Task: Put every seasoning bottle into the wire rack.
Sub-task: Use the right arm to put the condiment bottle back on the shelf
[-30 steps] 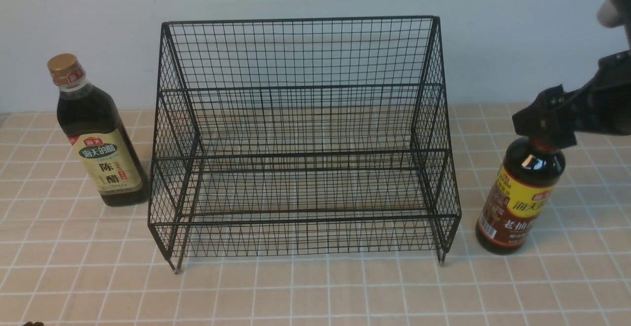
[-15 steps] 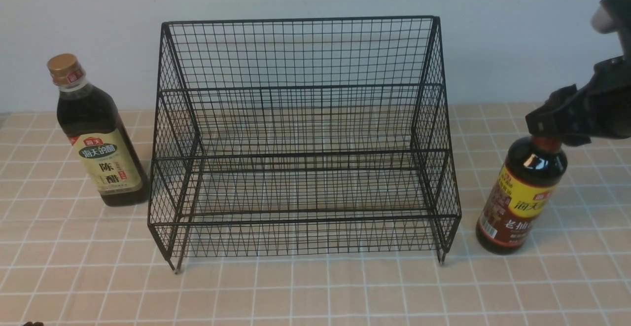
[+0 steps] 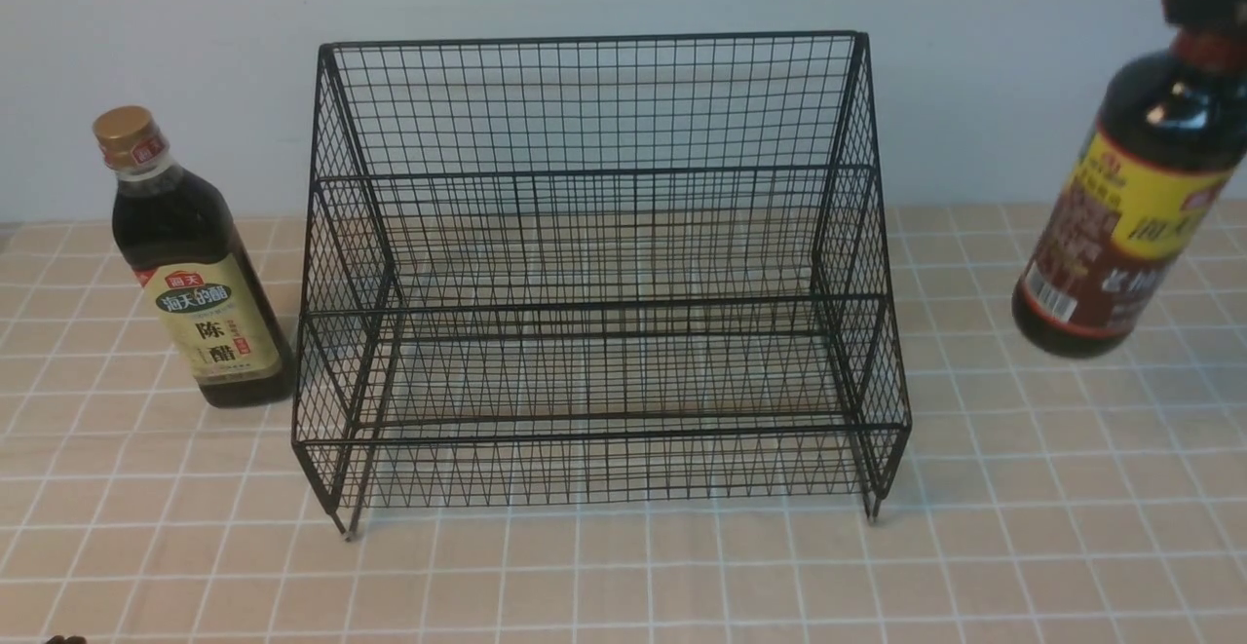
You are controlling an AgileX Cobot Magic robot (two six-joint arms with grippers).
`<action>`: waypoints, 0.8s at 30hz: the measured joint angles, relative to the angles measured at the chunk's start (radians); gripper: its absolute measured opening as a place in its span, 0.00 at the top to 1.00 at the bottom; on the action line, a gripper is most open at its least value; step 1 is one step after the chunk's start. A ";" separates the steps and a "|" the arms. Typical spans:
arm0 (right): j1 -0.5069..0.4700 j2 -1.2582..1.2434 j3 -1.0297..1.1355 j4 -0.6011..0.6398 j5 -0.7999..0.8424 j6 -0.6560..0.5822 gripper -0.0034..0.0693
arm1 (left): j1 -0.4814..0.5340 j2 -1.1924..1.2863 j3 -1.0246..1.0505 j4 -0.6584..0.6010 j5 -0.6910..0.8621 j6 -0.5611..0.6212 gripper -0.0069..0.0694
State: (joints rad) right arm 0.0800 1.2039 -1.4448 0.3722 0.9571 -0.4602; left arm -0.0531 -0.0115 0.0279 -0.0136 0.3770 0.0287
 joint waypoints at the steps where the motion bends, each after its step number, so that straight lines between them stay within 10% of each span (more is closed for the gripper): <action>1: 0.000 0.000 -0.023 0.012 0.004 0.000 0.56 | 0.000 0.000 0.000 0.000 0.000 0.000 0.92; 13: 0.002 0.043 -0.117 0.462 -0.018 -0.184 0.57 | 0.000 0.000 0.000 0.000 0.000 0.000 0.92; 24: 0.075 0.189 -0.117 0.524 -0.123 -0.287 0.57 | 0.000 0.000 0.000 0.000 0.000 0.000 0.92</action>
State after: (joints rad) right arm 0.1546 1.3930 -1.5616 0.8961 0.8342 -0.7471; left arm -0.0531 -0.0115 0.0279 -0.0136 0.3770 0.0287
